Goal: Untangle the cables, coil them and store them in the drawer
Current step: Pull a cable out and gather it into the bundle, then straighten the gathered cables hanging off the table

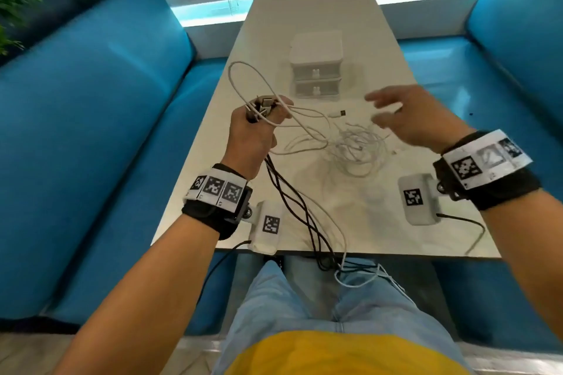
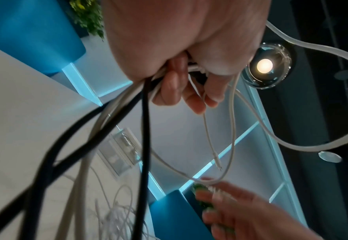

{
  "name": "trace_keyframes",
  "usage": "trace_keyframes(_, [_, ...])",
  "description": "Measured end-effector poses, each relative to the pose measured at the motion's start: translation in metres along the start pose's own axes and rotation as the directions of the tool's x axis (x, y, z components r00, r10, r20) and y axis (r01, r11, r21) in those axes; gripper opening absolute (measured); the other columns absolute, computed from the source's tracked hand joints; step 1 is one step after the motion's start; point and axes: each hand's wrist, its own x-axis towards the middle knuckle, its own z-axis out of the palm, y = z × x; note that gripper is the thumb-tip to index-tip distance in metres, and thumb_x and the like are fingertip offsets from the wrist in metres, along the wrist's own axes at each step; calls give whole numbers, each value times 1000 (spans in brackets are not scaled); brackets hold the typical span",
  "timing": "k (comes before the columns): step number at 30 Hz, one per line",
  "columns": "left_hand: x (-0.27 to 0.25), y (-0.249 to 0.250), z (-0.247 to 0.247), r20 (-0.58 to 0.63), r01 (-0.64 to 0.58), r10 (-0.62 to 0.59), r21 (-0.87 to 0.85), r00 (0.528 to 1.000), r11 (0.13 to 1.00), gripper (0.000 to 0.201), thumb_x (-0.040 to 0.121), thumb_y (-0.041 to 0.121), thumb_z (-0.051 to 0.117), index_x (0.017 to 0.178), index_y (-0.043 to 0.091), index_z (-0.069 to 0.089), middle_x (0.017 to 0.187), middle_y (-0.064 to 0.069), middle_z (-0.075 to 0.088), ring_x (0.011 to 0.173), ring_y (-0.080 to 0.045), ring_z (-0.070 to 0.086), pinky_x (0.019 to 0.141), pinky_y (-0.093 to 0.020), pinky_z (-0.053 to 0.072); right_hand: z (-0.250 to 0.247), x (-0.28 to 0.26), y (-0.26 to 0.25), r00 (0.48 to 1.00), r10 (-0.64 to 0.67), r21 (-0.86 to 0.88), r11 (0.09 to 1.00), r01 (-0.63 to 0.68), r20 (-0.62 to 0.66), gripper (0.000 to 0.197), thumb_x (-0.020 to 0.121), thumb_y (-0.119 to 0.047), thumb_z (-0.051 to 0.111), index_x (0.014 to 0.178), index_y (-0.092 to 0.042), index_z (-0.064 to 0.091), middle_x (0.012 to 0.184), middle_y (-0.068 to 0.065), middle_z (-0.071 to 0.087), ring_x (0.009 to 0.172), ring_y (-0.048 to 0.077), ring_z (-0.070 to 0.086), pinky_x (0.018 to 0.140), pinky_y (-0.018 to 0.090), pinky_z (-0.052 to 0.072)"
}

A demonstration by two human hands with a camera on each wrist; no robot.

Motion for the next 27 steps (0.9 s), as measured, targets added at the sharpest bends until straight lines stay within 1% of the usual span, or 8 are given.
trace_keyframes(3, [-11,1,31,132,14,-20,43,991,999,20,88,13,67,72,24,72,74,-1,64,59,-10,41,47,-20,29,-14,-30,-28,972,-15,329,942,-64,232,22,95,-31,55,113,-26,67,105,-3,70,93,12,65,82,28,51])
trace_keyframes(8, [-35,1,99,470,-76,-18,180,882,981,25,84,-2,66,106,8,69,71,3,61,50,5,51,51,-5,36,-40,-71,11,934,15,-10,1000,-12,356,25,94,-23,56,74,-27,71,60,-10,64,58,2,52,60,14,43])
trace_keyframes(12, [-49,-6,138,593,-155,-35,267,805,951,57,82,0,66,132,24,53,75,6,54,58,5,50,58,-10,39,-55,-122,103,900,271,-133,962,-240,341,20,94,-20,53,90,-19,73,75,-3,72,71,10,64,72,25,52])
trace_keyframes(16, [-70,-12,179,649,-69,-97,224,754,972,41,84,0,63,120,18,61,60,13,49,58,-9,45,48,-18,36,-47,-174,186,909,401,-84,915,-394,116,17,92,-18,61,86,-11,75,80,8,73,72,15,65,72,32,52])
trace_keyframes(20, [-91,-23,216,713,-110,-103,245,693,963,24,86,8,65,110,13,67,51,15,48,50,-3,44,47,-15,34,-53,-211,247,810,586,-96,806,-584,-1,21,85,-10,68,106,-9,72,100,10,73,95,20,66,94,37,50])
trace_keyframes(23, [-102,-33,234,741,-123,-130,277,659,953,26,87,7,64,113,10,65,51,24,51,46,5,45,49,-7,32,-75,-228,277,694,671,-19,715,-699,-260,22,89,-9,60,106,-18,72,103,8,70,100,25,65,91,34,50])
trace_keyframes(25, [-107,-38,242,732,-100,-154,291,664,952,26,88,9,64,114,10,65,51,27,52,47,6,46,51,-7,33,-88,-231,277,632,657,169,736,-655,-412,23,91,-10,55,92,-28,70,104,8,71,93,26,67,85,33,51])
trace_keyframes(27, [-112,-41,249,710,-24,-192,282,678,959,19,90,12,63,108,14,68,51,23,52,48,2,43,51,-13,33,-94,-226,249,667,607,379,793,-477,-432,17,93,-15,55,92,-28,66,104,10,71,85,19,67,78,27,51])
